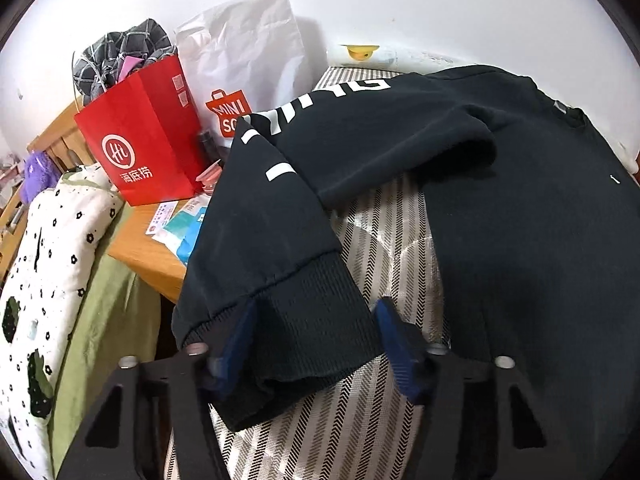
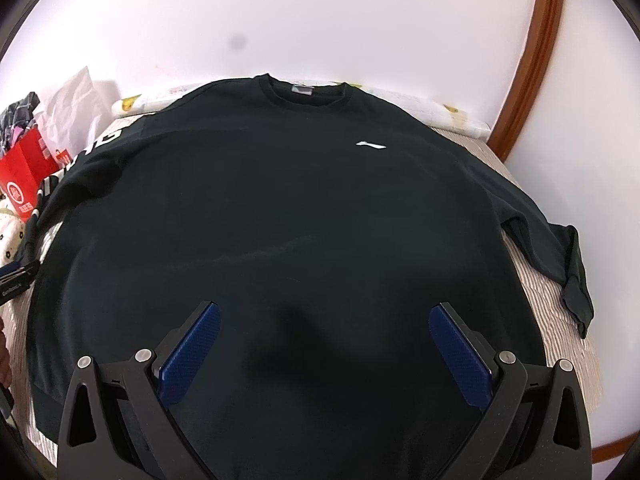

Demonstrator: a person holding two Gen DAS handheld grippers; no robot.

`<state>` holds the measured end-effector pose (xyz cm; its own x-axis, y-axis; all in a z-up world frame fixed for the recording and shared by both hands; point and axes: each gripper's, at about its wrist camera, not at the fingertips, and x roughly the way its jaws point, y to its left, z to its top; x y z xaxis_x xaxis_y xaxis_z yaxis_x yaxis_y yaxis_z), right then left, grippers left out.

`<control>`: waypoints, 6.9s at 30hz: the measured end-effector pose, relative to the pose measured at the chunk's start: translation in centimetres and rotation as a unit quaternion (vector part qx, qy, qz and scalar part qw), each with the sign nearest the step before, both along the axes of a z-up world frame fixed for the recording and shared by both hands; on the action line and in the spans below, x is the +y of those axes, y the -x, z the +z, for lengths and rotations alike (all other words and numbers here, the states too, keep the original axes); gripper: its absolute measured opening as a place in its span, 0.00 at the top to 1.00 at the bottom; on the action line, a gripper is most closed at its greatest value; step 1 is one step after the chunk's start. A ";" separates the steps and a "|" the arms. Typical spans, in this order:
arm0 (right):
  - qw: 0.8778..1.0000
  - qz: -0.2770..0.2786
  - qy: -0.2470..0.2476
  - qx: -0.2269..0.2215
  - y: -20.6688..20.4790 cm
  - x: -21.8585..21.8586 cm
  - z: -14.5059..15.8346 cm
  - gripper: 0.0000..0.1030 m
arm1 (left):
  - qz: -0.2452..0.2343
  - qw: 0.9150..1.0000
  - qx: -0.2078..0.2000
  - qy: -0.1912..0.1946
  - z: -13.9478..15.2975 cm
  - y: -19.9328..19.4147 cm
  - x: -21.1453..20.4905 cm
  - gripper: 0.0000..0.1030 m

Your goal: Fold small clothes

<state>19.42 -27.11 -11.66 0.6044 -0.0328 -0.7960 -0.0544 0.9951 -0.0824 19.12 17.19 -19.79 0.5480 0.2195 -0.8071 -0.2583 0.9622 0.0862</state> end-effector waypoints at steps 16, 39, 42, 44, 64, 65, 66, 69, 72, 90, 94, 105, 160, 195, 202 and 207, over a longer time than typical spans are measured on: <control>0.999 0.008 -0.034 -0.014 0.2 -2.7 1.0 0.00 | -0.003 0.999 -0.029 0.014 5.4 0.0 -2.0 0.86; 0.999 -0.035 -0.025 -0.031 -2.4 -16.1 1.1 0.01 | -0.191 0.976 -0.068 0.074 11.0 -9.1 -24.8 0.86; 0.998 -0.041 -0.018 -0.036 -2.8 -17.5 1.3 0.01 | -0.206 0.973 -0.062 0.087 10.5 -10.5 -27.7 0.86; 0.998 -0.045 -0.017 -0.035 -2.9 -18.4 1.1 0.01 | -0.214 0.970 -0.055 0.099 10.2 -11.5 -29.4 0.86; 0.999 -0.023 -0.006 -0.023 -5.8 -16.3 0.5 0.01 | -0.260 0.953 -0.067 0.142 10.5 -12.3 -31.4 0.39; 0.999 -0.016 -0.011 -0.026 -6.2 -15.3 0.9 0.01 | -0.255 0.954 -0.075 0.137 11.0 -11.9 -30.1 0.39; 0.999 -0.010 -0.016 -0.027 -6.5 -14.6 1.1 0.01 | -0.243 0.959 -0.078 0.125 11.4 -11.4 -28.2 0.39; 0.999 0.008 -0.040 -0.024 -7.9 -11.9 1.5 0.01 | -0.213 0.969 -0.084 0.092 11.2 -10.4 -23.3 0.38; 0.997 0.028 -0.063 -0.016 -9.7 -9.2 1.0 0.03 | -0.162 0.983 -0.070 0.056 9.6 -9.5 -17.3 0.36; 0.993 -0.010 -0.104 0.058 -20.9 -3.2 -6.9 0.28 | -0.111 0.994 -0.007 0.005 -0.3 -9.4 -5.0 0.36; 0.995 0.005 -0.084 0.044 -21.5 -2.2 -6.8 0.45 | -0.117 0.993 -0.011 -0.022 -0.4 -11.4 -5.9 0.38; 0.995 -0.002 -0.095 -0.013 -21.1 -7.7 -2.6 0.83 | -0.099 0.994 -0.026 0.023 -0.1 -11.9 -5.6 0.93; 0.982 -0.188 0.000 0.022 -2.9 -35.4 -7.5 0.27 | -0.194 0.980 -0.024 0.046 6.5 -6.5 -22.6 0.33; 0.989 0.010 -0.117 -0.090 -13.9 -8.0 6.8 0.92 | -0.116 0.985 -0.024 0.126 4.0 -2.8 -5.7 0.33; 0.982 0.077 -0.153 -0.075 -16.5 1.8 4.9 0.92 | -0.111 0.985 -0.021 0.133 3.1 -3.7 -4.7 0.33; 0.974 0.127 -0.174 -0.067 -17.4 7.0 4.0 0.92 | -0.112 0.984 -0.020 0.134 2.7 -4.5 -4.5 0.33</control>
